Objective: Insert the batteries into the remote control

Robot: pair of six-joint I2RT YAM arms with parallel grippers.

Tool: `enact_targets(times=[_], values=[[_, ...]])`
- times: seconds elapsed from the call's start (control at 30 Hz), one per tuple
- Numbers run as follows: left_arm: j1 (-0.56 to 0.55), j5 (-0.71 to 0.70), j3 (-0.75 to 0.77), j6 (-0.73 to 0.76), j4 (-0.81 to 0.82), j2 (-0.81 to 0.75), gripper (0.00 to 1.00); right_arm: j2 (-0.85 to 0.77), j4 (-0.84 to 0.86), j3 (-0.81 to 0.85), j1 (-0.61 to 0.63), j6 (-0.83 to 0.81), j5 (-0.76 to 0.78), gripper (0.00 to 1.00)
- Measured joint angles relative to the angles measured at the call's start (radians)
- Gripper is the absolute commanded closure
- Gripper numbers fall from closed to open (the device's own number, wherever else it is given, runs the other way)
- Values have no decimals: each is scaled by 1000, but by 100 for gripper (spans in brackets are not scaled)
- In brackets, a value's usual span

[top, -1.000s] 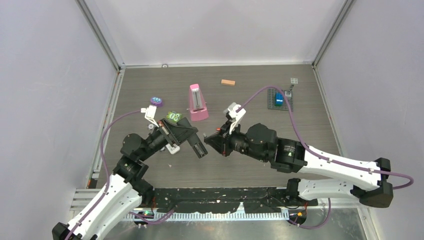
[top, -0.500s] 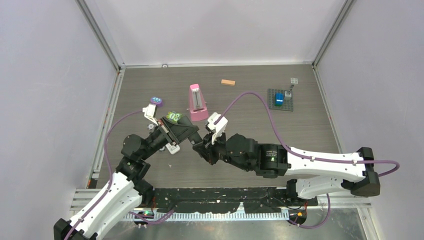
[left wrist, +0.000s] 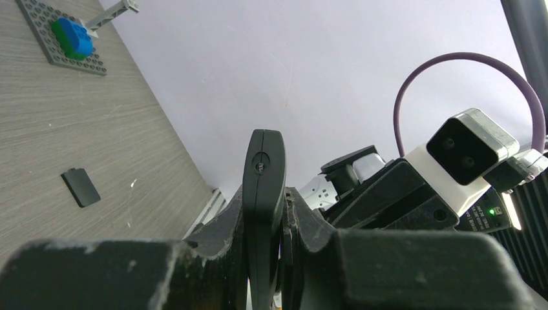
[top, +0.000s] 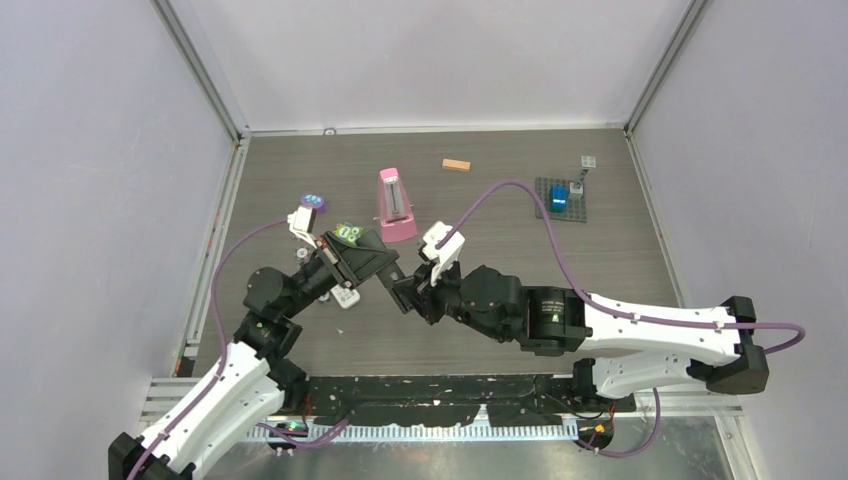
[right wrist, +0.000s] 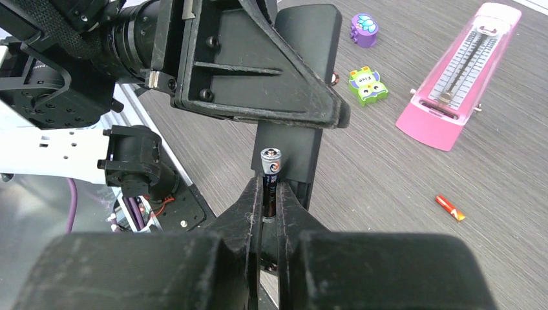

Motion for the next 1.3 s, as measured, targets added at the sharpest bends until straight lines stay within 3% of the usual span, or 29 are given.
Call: enact_targets(times=[1.3], values=[[5,10,-27,-25,50,7,100,33,-164,58,0,0,-70,83]])
